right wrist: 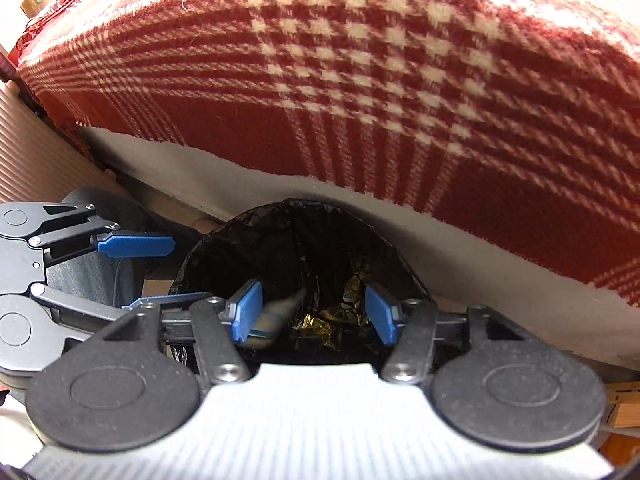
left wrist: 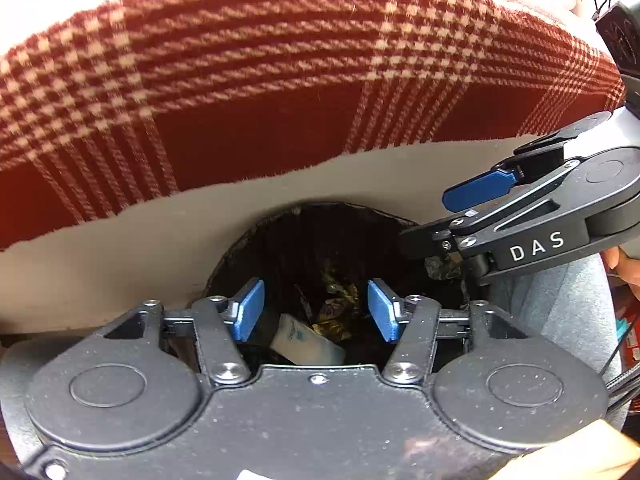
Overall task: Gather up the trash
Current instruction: 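Open both grippers to drop the bag and wrapper into the bin, then raise both grippers back over the remaining wrappers on the blanket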
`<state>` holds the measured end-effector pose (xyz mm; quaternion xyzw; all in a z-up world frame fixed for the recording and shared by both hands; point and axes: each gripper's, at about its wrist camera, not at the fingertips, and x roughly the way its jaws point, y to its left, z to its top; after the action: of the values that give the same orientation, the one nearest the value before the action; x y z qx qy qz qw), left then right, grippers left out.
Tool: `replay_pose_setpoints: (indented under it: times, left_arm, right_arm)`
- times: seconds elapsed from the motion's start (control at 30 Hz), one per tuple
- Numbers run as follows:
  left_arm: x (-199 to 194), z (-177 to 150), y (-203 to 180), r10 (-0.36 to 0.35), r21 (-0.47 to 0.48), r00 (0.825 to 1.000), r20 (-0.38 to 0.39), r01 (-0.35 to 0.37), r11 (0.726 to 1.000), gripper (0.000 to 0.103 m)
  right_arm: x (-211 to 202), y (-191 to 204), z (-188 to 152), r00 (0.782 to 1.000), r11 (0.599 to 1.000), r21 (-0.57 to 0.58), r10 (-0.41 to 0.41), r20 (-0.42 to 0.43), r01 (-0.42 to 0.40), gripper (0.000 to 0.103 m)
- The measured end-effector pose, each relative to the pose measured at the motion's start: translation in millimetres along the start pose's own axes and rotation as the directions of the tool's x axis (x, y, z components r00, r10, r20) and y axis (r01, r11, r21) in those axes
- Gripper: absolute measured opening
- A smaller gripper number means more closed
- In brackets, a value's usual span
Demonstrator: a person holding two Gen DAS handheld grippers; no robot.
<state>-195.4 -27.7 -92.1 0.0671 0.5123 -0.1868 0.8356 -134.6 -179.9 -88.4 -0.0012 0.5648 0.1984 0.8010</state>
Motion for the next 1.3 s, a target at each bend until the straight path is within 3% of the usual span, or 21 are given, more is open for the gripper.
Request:
replay_pose_setpoints:
  times: [0.27, 0.37, 0.5, 0.6, 0.77, 0.83, 0.93, 1.03, 1.17, 1.3]
  left_arm:
    - [-24.4, 7.0, -4.0, 0.054, 0.034, 0.993, 0.109, -0.058, 0.998, 0.073]
    - [-45.4, 10.4, -5.3, 0.069, 0.041, 0.979, 0.19, -0.078, 0.996, 0.075]
    - [-84.6, 18.2, -11.4, 0.08, 0.086, 0.923, 0.376, -0.121, 0.989, 0.085]
    - [-110.4, 36.3, -8.2, 0.063, 0.093, 0.873, 0.483, -0.123, 0.988, 0.088]
    - [-128.0, 82.1, 3.7, 0.056, 0.065, 0.827, 0.56, -0.111, 0.992, 0.092]
    - [-129.5, 98.0, 10.3, 0.052, 0.041, 0.799, 0.599, -0.095, 0.995, 0.1]
    - [-123.5, 126.9, 19.7, 0.065, 0.011, 0.771, 0.634, -0.093, 0.996, 0.102]
    - [-110.7, 161.8, 30.5, 0.061, 0.023, 0.772, 0.633, -0.097, 0.995, 0.103]
    - [-86.6, 198.3, 36.0, 0.054, 0.03, 0.798, 0.601, -0.09, 0.995, 0.1]
    - [-56.2, 225.7, 38.7, 0.031, 0.035, 0.81, 0.585, -0.063, 0.997, 0.087]
  right_arm:
    - [-25.5, -8.7, 0.8, 0.998, 1.0, -0.001, 0.007, 0.062, -0.007, 0.071]
    - [-41.5, -9.0, 1.4, 0.995, 1.0, 0.003, 0.017, 0.099, -0.018, 0.071]
    - [-81.4, -13.1, 7.2, 0.978, 0.996, -0.001, 0.082, 0.193, -0.084, 0.071]
    - [-119.0, -18.8, 20.3, 0.948, 0.995, -0.013, 0.095, 0.305, -0.095, 0.076]
    - [-165.7, -30.0, 47.6, 0.872, 1.0, 0.015, -0.013, 0.489, 0.007, 0.079]
    - [-174.5, -35.0, 59.8, 0.842, 0.996, 0.054, -0.094, 0.532, 0.078, 0.079]
    - [-173.1, -45.2, 76.7, 0.813, 0.988, 0.094, -0.155, 0.562, 0.123, 0.078]
    - [-164.9, -55.2, 94.8, 0.807, 0.982, 0.118, -0.187, 0.56, 0.146, 0.075]
    - [-148.1, -59.0, 118.3, 0.804, 0.976, 0.117, -0.217, 0.554, 0.183, 0.067]
    - [-128.0, -58.3, 138.1, 0.809, 0.972, 0.106, -0.235, 0.54, 0.211, 0.047]
